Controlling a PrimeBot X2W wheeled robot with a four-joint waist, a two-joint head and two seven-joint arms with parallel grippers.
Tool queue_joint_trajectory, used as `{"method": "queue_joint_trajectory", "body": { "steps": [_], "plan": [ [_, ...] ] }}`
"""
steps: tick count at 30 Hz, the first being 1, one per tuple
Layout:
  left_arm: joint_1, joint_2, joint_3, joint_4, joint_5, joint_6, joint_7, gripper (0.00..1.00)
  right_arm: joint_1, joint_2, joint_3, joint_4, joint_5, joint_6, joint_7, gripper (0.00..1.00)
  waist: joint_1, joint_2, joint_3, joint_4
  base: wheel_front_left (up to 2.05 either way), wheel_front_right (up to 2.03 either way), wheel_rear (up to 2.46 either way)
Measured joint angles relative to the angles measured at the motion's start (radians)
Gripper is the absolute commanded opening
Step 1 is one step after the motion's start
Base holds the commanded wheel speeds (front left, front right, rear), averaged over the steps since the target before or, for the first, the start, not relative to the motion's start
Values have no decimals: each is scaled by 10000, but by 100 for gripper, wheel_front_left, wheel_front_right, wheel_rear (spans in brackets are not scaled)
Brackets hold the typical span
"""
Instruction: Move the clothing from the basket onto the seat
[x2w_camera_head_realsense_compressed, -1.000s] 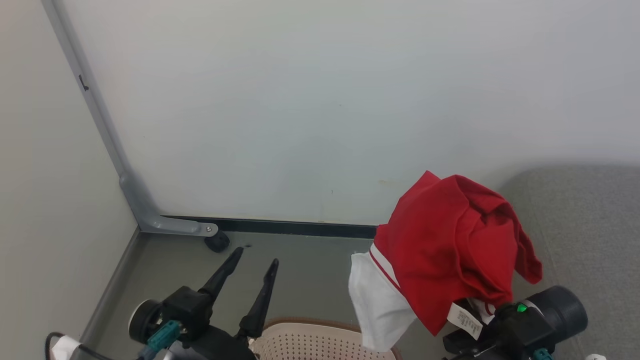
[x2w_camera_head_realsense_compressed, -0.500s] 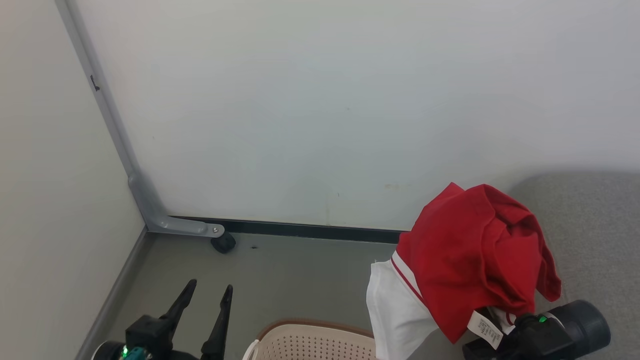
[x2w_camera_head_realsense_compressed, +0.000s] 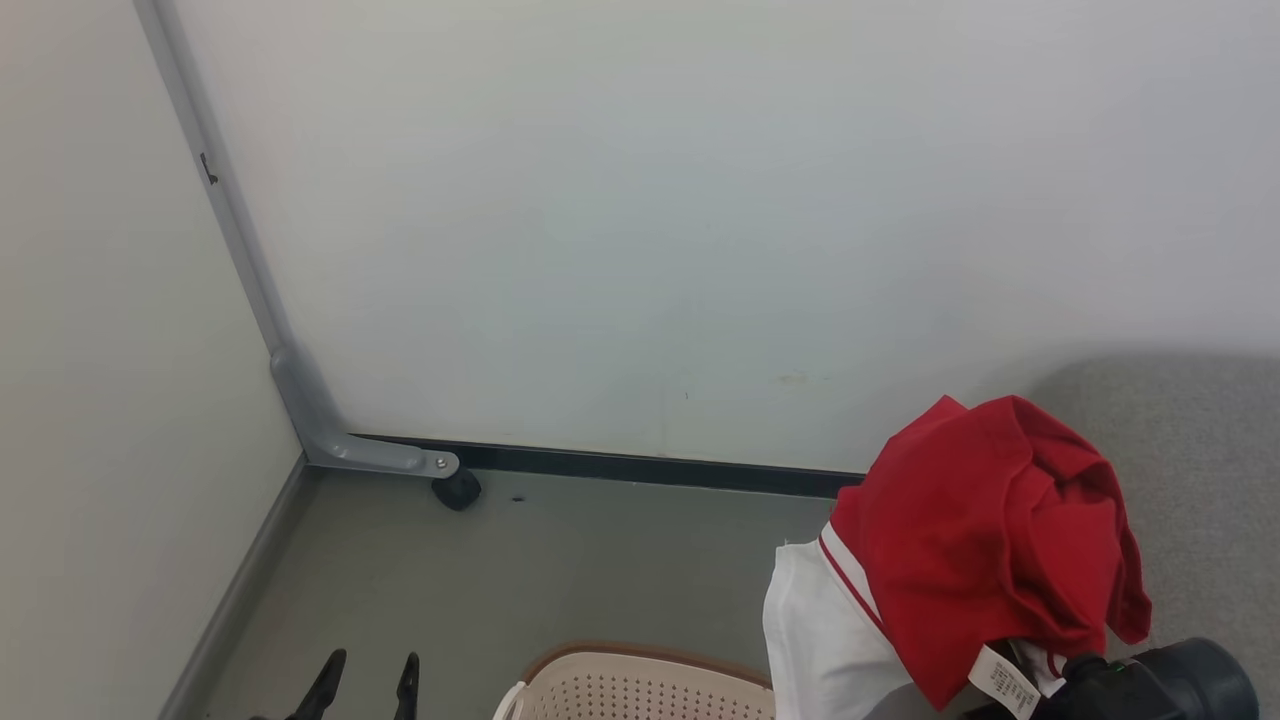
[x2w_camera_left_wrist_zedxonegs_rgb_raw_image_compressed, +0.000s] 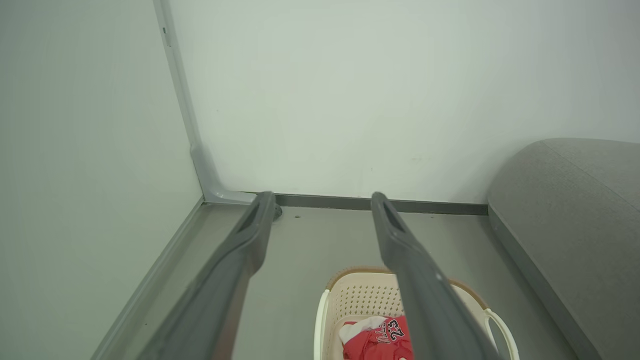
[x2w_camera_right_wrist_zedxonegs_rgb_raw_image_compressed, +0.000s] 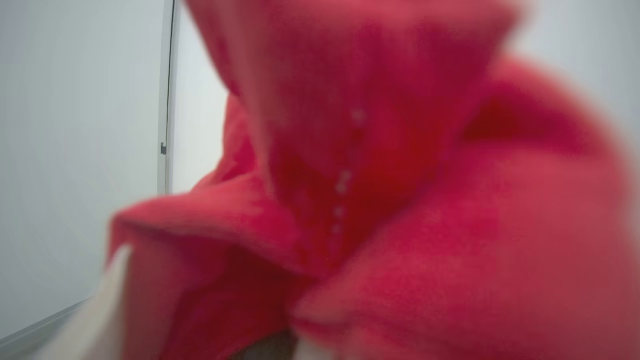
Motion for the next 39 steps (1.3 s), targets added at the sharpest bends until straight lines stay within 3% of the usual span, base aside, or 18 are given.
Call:
{"method": "queue_joint_trajectory", "body": {
  "steps": [28,36,38,39],
  "plan": [
    [953,-1007,612,-257,1233,-113,0,100,349,151,-251,-59,71,-82,0,0,0,0,-132,-8,0,0,0],
    [982,-1103,740,-307,1429,-380,0,100,351,174,-282,-48,71,-82,2,0,0,0,-109,-18,0,0,0],
    [1006,-1108,731,-337,1467,-583,0,100,351,176,-318,-48,71,-82,0,0,0,0,-102,-23,0,0,0],
    [1051,-1114,560,-426,1513,-970,0,100,351,180,-341,-46,71,-82,2,0,0,0,-94,-26,0,0,0]
  ]
}}
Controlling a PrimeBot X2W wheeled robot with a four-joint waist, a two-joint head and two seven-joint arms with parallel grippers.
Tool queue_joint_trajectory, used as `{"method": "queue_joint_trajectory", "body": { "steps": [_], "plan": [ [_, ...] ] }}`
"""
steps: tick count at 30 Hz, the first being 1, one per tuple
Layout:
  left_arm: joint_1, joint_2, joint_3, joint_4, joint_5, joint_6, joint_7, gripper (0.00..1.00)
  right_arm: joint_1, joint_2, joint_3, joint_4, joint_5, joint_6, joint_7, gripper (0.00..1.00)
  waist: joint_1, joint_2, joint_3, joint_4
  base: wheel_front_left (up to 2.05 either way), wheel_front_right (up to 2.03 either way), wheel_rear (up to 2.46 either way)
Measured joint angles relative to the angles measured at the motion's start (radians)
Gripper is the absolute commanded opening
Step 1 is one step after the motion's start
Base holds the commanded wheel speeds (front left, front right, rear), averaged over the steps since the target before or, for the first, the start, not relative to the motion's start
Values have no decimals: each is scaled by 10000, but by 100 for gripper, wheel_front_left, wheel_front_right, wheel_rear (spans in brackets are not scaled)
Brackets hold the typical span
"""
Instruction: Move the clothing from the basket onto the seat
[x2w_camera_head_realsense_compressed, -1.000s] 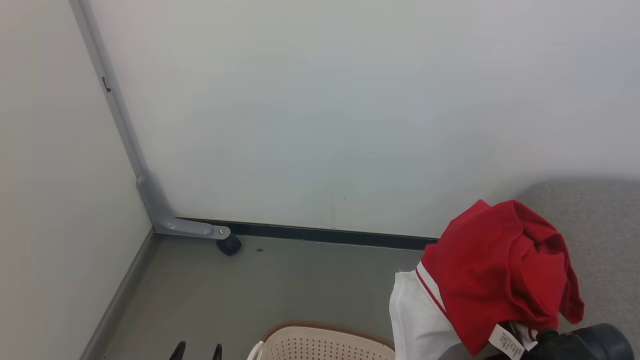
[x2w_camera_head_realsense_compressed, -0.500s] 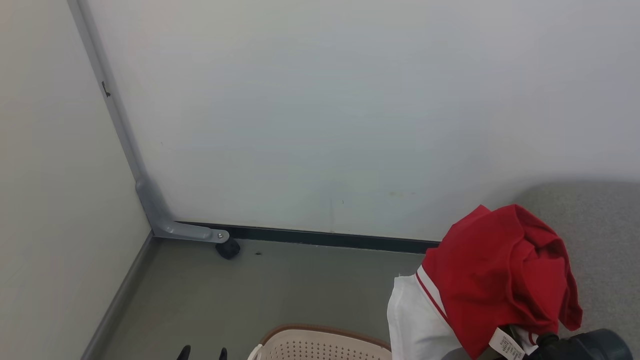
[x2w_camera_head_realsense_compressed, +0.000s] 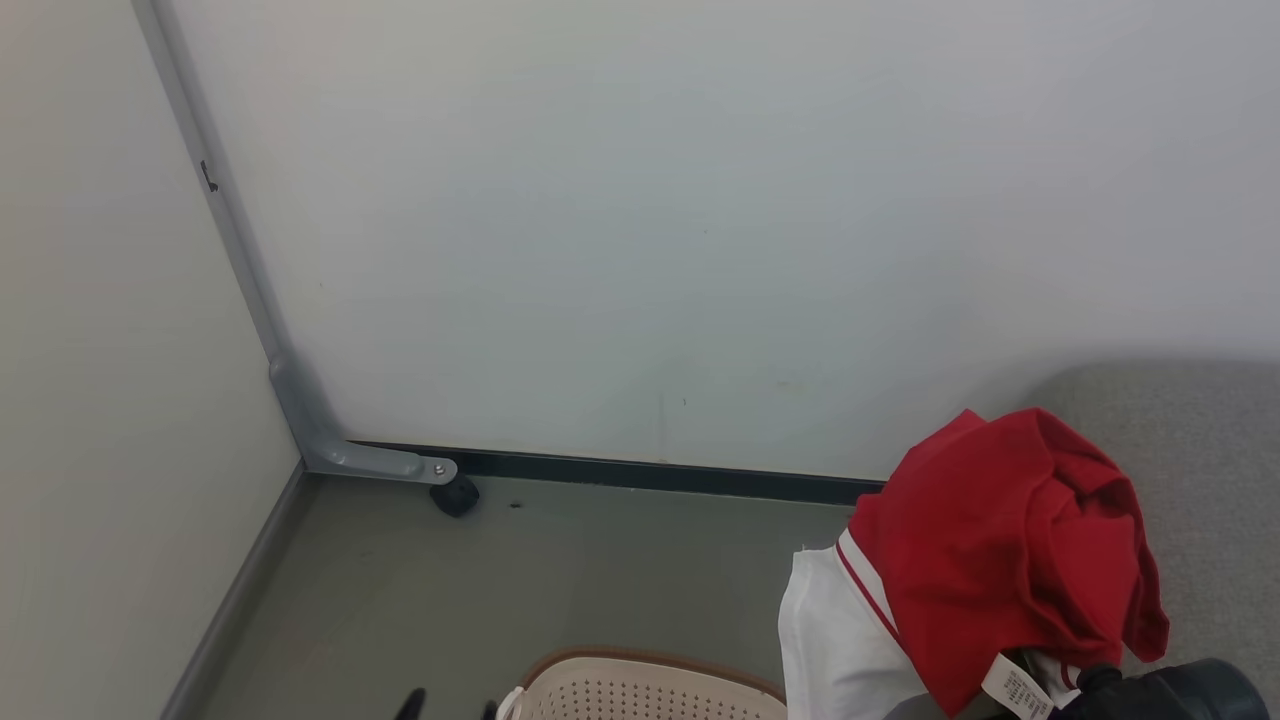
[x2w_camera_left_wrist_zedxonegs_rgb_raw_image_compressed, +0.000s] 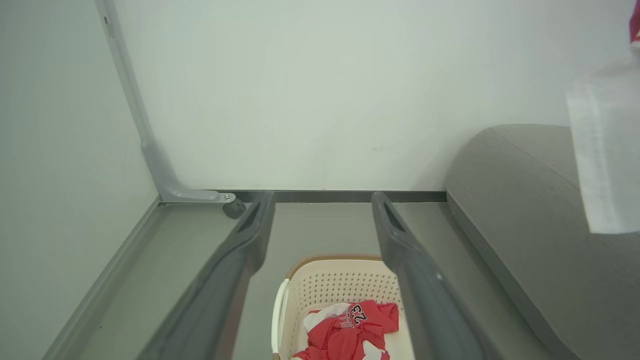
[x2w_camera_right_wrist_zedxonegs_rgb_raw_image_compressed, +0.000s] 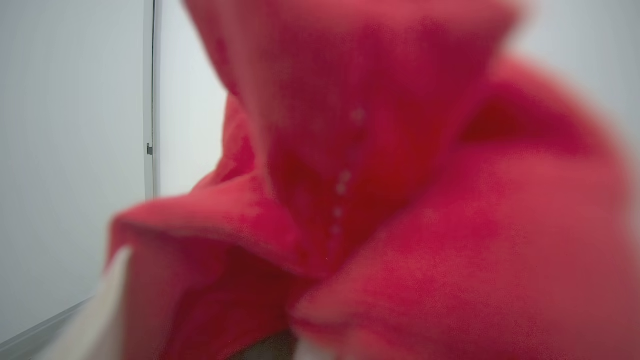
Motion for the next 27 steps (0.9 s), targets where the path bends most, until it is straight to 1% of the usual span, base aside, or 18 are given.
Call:
{"method": "queue_joint_trajectory", "body": {
  "steps": [2,8,12,20,27],
  "plan": [
    [95,-44,-270,-111,125,-290,0,100,0,13,-31,0,0,0,-2,0,0,0,9,-3,0,0,0],
    [180,-270,-700,-320,387,-619,0,100,0,58,-105,12,0,0,0,0,0,0,33,-14,0,0,0],
    [387,-380,-1032,-389,531,-637,0,100,-2,67,-221,40,0,0,-2,0,0,0,44,-49,0,0,0],
    [475,-470,-807,-629,527,-715,0,100,-24,100,-247,140,-4,0,0,0,0,0,61,-326,0,0,0],
    [480,-510,-679,-784,522,-723,0,100,-34,86,-324,169,-21,0,0,0,1,0,93,-762,0,0,0]
  ]
}}
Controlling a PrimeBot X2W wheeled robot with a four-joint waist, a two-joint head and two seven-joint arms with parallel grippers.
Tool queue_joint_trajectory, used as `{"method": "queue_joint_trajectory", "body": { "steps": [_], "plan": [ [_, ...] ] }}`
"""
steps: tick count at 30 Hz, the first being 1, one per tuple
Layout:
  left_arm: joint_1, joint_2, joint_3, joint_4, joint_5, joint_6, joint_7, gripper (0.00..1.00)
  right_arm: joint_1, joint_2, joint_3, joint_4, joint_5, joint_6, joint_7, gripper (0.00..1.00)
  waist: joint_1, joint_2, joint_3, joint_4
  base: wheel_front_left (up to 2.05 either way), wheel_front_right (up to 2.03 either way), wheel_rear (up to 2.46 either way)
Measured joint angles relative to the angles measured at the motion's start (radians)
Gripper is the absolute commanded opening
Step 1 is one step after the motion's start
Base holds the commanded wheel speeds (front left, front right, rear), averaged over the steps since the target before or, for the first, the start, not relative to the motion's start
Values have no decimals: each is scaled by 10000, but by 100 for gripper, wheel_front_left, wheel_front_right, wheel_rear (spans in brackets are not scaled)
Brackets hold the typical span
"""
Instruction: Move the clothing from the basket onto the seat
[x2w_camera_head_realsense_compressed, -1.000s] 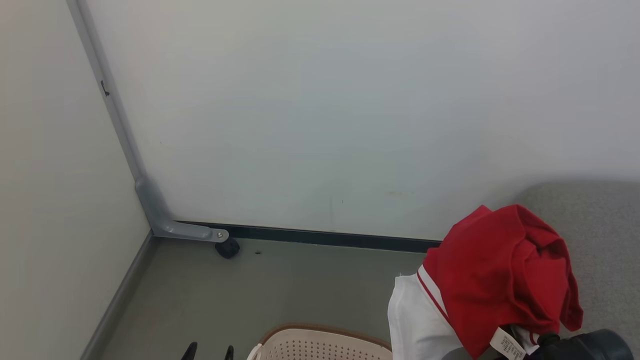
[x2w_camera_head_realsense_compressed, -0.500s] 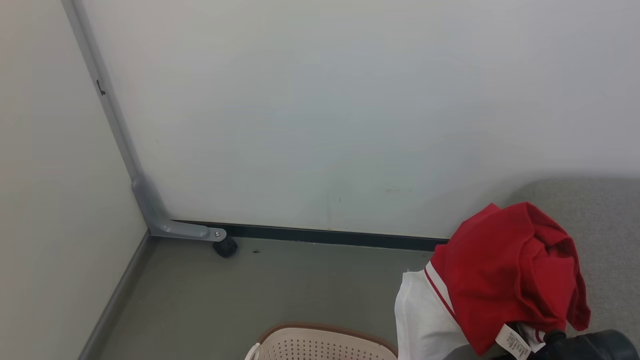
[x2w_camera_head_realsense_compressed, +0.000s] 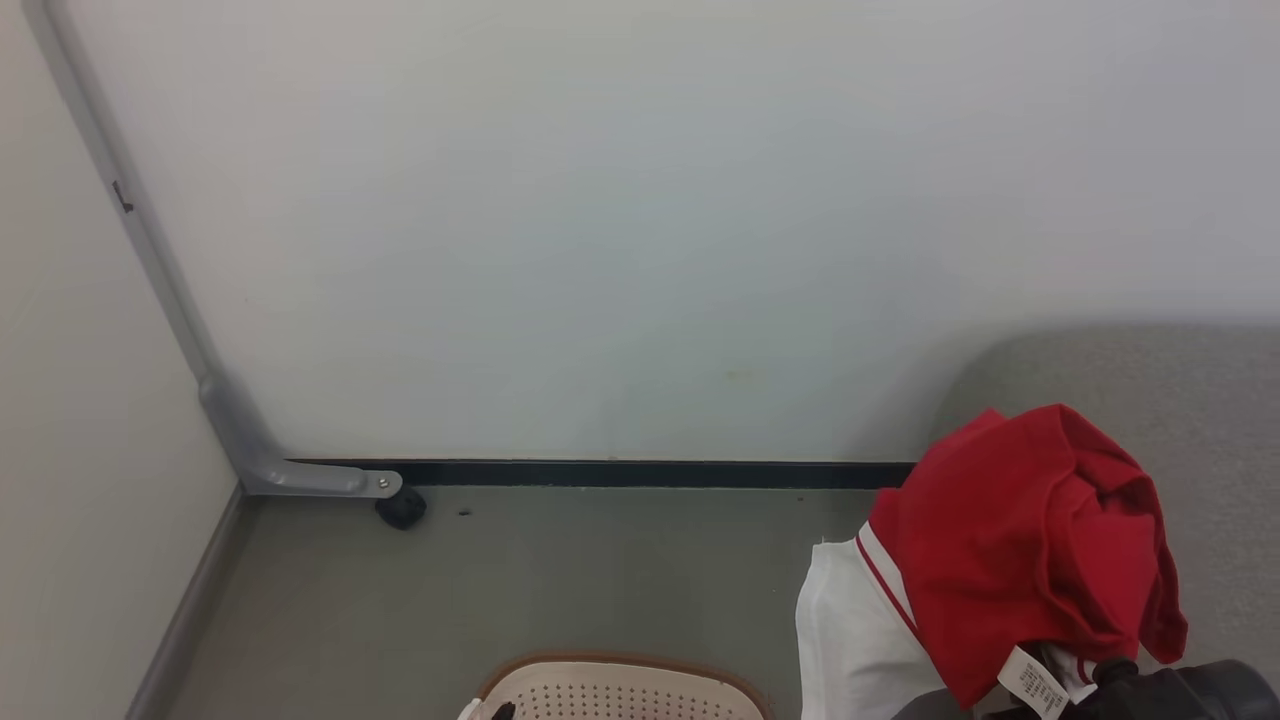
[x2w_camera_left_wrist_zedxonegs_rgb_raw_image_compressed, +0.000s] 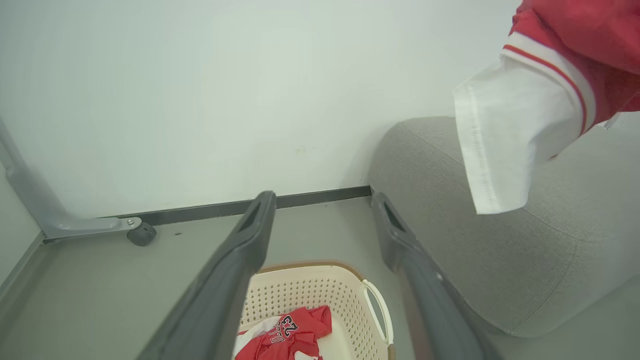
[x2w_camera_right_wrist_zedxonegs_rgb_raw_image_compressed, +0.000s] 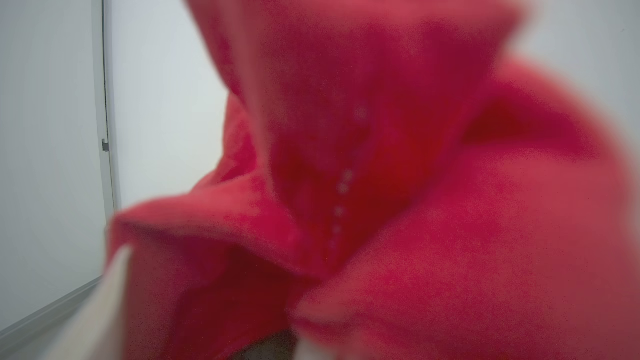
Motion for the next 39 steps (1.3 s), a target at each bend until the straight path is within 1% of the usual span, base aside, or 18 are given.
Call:
{"method": "queue_joint_trajectory", "body": {
  "steps": [2,11,26,31,33,39],
  "plan": [
    [2,-38,8,-79,0,-71,0,100,0,-25,-35,12,-4,0,0,0,0,0,13,-163,0,0,0],
    [9,-117,-21,-272,-13,-75,0,100,3,-161,-182,23,-157,-13,0,0,0,0,94,-1091,0,0,0],
    [44,-295,-196,-662,-121,-88,0,100,25,-418,-385,-105,-481,-100,-2,0,0,0,290,-3043,0,0,0],
    [41,-297,-391,-821,-173,-88,0,100,32,-426,-518,-134,-510,-107,0,0,0,0,387,-3693,0,0,0],
    [34,-291,-533,-857,-171,-98,0,100,34,-424,-583,-132,-510,-178,-2,0,0,1,433,-3945,0,0,0],
    [16,-280,-817,-1057,-171,-150,0,100,186,-412,-853,-117,-510,-232,-2,0,0,0,590,-4624,0,0,0]
  ]
}}
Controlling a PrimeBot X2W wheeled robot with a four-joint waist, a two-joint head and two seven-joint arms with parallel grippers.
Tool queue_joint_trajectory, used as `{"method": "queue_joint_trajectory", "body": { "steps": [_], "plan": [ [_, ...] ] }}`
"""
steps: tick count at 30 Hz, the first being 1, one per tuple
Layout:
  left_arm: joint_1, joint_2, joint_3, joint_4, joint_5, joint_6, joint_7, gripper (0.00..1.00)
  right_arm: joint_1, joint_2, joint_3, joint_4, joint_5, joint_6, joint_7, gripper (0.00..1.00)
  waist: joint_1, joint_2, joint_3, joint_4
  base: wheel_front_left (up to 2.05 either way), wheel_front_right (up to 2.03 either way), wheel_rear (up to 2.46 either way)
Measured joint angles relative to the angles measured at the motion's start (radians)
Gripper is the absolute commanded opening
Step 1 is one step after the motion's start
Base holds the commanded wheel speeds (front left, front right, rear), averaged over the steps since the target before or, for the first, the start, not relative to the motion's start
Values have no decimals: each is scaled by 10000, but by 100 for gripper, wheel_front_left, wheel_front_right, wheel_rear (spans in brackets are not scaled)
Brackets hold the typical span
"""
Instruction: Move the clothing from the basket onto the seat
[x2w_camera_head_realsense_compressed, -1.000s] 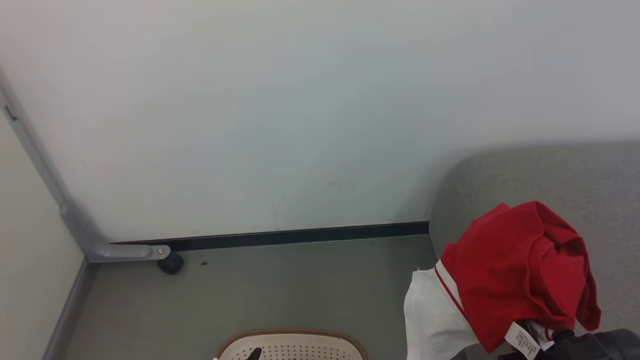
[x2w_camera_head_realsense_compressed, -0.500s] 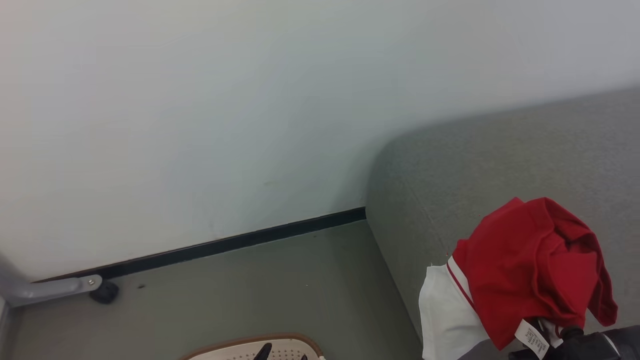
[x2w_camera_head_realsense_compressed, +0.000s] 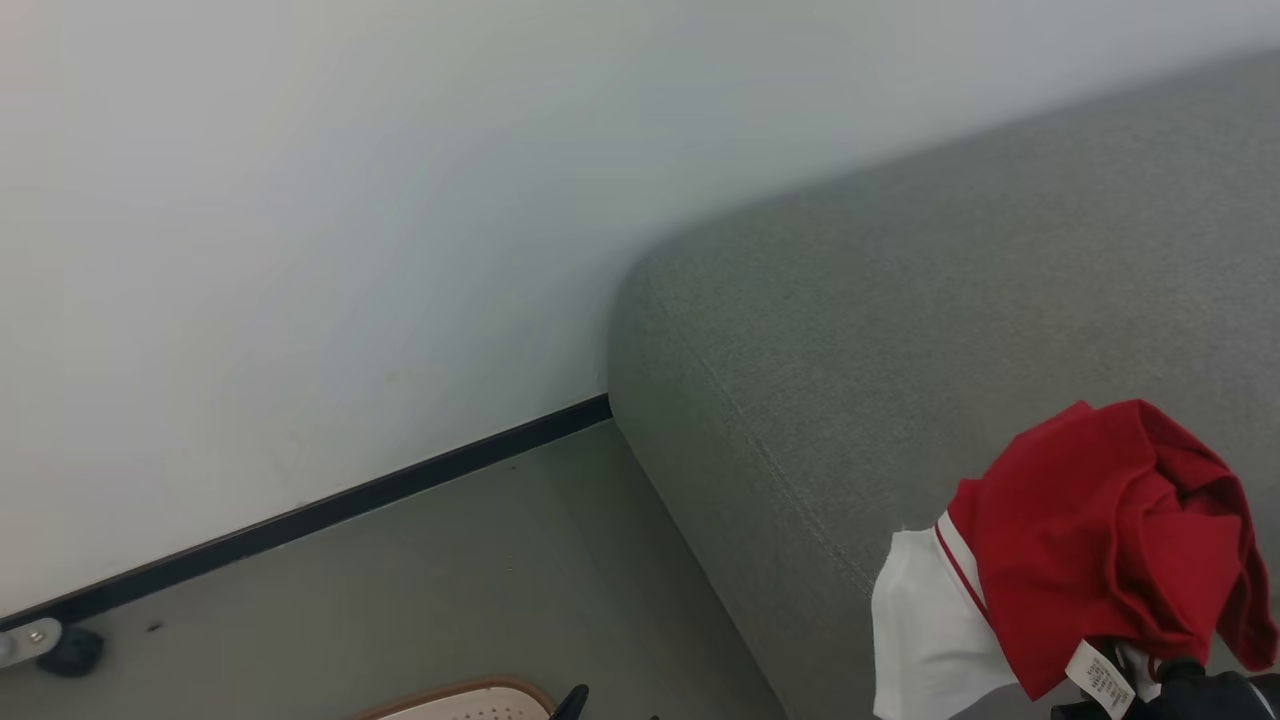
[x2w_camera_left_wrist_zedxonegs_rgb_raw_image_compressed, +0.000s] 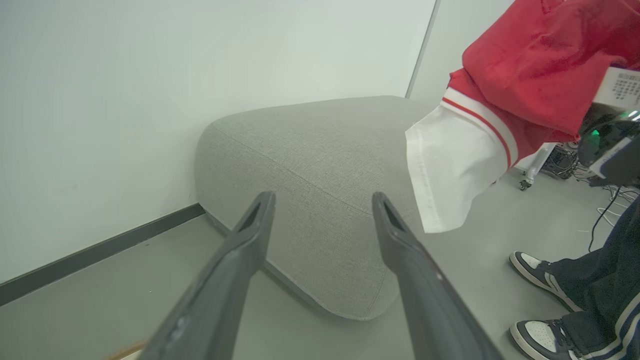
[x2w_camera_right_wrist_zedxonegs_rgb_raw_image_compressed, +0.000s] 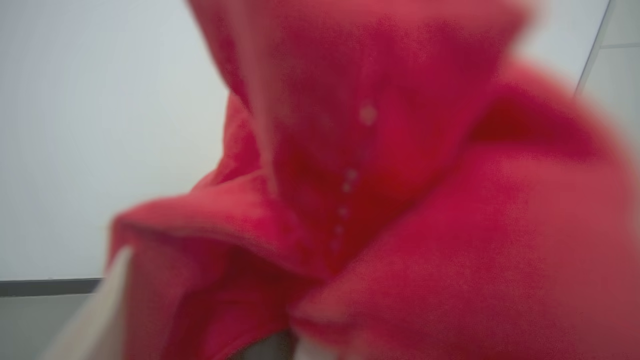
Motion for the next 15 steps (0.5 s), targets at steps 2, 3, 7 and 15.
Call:
{"method": "queue_joint_trajectory", "body": {
  "steps": [2,3,7,15],
  "plan": [
    [-20,8,-65,-40,0,-2,0,100,88,13,-134,58,8,-44,2,0,0,0,61,-192,0,0,0],
    [-29,13,-113,-50,0,0,0,100,113,17,-186,61,12,-46,2,0,0,-1,94,-274,0,0,0],
    [-208,35,-401,-69,0,-2,0,100,274,44,-399,105,12,-79,2,0,0,0,273,-479,0,0,0],
    [-282,224,-711,-140,12,-2,0,100,273,180,-453,104,10,-123,2,0,0,0,427,-539,0,0,0]
  ]
}}
